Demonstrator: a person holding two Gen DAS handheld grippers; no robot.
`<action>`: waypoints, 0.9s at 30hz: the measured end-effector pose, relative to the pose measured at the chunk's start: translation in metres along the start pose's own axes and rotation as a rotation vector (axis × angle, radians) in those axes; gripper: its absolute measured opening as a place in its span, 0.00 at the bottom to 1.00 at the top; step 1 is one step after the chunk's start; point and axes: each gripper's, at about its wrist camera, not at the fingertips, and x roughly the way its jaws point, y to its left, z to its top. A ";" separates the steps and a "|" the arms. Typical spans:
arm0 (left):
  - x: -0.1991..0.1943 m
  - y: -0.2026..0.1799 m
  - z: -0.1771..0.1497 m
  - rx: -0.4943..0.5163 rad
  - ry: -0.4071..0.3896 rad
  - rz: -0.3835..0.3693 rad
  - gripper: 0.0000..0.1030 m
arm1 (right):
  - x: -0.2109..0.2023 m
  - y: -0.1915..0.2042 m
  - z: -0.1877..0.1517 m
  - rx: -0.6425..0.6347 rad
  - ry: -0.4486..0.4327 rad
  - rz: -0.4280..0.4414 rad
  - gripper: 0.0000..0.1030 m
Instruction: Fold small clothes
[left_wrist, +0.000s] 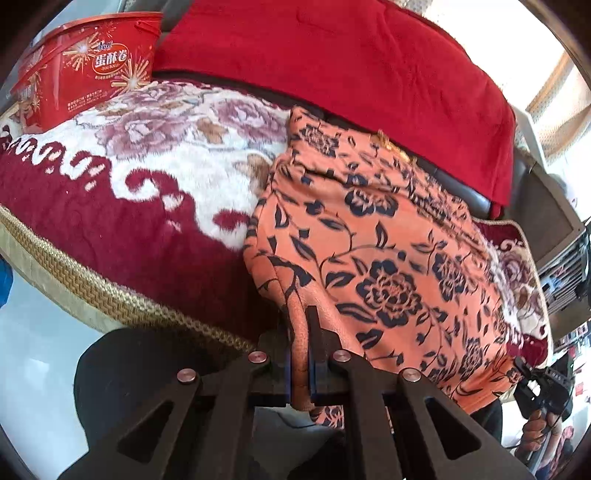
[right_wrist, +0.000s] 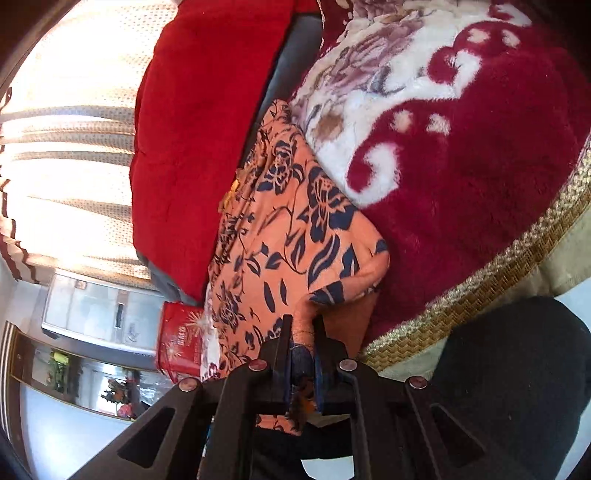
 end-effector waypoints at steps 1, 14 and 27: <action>0.002 0.000 0.000 0.009 0.013 0.003 0.06 | 0.003 0.001 0.000 0.003 0.005 -0.006 0.09; 0.001 -0.066 0.205 0.144 -0.281 -0.088 0.06 | 0.051 0.163 0.197 -0.247 -0.214 0.133 0.09; 0.127 0.009 0.241 -0.044 -0.223 0.182 0.65 | 0.104 0.072 0.203 -0.180 -0.196 -0.180 0.84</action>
